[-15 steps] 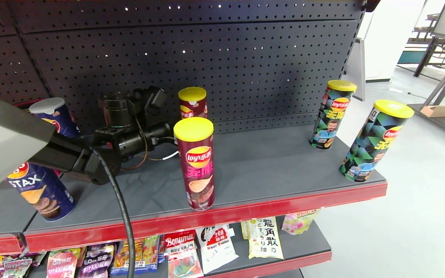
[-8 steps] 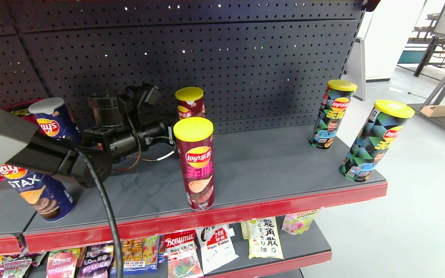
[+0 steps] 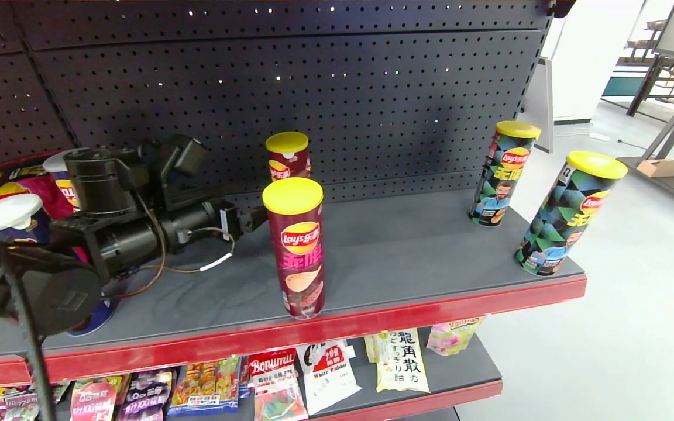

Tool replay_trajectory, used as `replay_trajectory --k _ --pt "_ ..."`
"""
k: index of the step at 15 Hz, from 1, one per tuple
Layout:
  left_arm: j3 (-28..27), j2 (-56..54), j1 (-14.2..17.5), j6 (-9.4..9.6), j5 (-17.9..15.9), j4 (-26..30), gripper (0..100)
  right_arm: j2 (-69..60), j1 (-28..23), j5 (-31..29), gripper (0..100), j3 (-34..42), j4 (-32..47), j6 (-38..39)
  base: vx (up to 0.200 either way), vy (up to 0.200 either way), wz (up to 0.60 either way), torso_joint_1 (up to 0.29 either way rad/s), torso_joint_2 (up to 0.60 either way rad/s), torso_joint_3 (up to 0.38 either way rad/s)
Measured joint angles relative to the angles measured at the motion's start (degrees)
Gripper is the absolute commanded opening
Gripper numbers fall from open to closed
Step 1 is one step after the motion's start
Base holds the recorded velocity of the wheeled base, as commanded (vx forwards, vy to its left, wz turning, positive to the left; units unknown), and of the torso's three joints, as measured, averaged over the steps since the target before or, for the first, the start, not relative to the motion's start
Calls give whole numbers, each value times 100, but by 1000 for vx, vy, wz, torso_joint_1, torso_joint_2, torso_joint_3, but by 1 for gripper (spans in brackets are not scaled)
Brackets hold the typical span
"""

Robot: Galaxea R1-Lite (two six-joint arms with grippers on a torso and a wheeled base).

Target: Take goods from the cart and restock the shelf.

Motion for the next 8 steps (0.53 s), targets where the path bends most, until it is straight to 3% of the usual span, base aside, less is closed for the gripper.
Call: replay_trajectory --k 4,8 --pt "911 -1058 223 39 11 334 100 0 0 0 100 0 -2 0 0 0 0 0 0 0" --pt "1445 -2870 480 310 165 1921 100 0 0 0 100 0 0 0 0 0 0 0 0 0"
